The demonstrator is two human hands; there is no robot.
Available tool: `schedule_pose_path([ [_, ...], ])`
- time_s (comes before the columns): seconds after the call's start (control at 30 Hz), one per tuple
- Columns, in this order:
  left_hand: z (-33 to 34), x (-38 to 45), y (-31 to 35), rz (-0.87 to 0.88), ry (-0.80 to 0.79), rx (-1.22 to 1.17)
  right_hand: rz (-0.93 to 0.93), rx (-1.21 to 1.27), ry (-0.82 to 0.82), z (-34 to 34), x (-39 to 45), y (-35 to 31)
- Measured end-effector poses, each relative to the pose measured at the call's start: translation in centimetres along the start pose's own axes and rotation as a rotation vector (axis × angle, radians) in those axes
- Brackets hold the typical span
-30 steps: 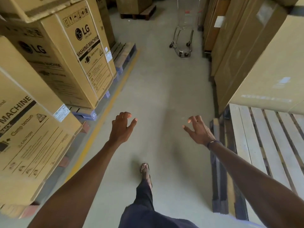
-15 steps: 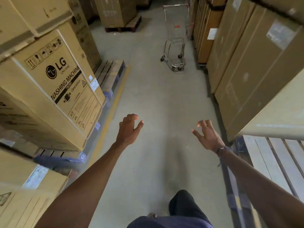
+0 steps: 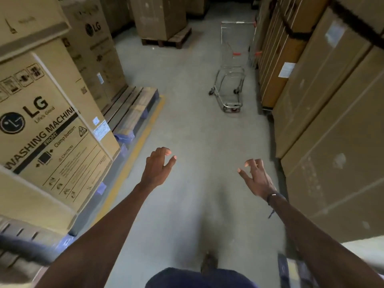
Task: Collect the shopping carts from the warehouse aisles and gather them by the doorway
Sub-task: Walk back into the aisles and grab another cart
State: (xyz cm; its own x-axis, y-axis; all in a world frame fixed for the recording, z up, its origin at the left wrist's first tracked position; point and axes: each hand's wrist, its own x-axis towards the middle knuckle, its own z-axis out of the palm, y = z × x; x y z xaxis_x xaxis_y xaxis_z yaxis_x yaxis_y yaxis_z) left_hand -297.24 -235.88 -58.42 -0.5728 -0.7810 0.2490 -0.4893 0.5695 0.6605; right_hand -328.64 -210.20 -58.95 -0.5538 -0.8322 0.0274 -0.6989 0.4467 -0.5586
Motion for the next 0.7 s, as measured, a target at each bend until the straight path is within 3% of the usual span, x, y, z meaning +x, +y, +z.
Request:
schedule_pose_path([
  [0.2, 2.4, 13.4, -1.0, -0.036, 0.052, -0.061, -0.055, 0.040, -0.005, -0.7, 17.2, -0.1],
  [0.57, 5.4, 41.7, -10.4, -0.127, 0.105, -0.036, -0.046, 0.048, 0.029, 3.1, 47.5, 0.1],
  [0.7, 5.1, 53.7, -13.3, -0.060, 0.099, -0.038, -0.053, 0.069, 0.052, 3.7, 58.3, -0.9],
])
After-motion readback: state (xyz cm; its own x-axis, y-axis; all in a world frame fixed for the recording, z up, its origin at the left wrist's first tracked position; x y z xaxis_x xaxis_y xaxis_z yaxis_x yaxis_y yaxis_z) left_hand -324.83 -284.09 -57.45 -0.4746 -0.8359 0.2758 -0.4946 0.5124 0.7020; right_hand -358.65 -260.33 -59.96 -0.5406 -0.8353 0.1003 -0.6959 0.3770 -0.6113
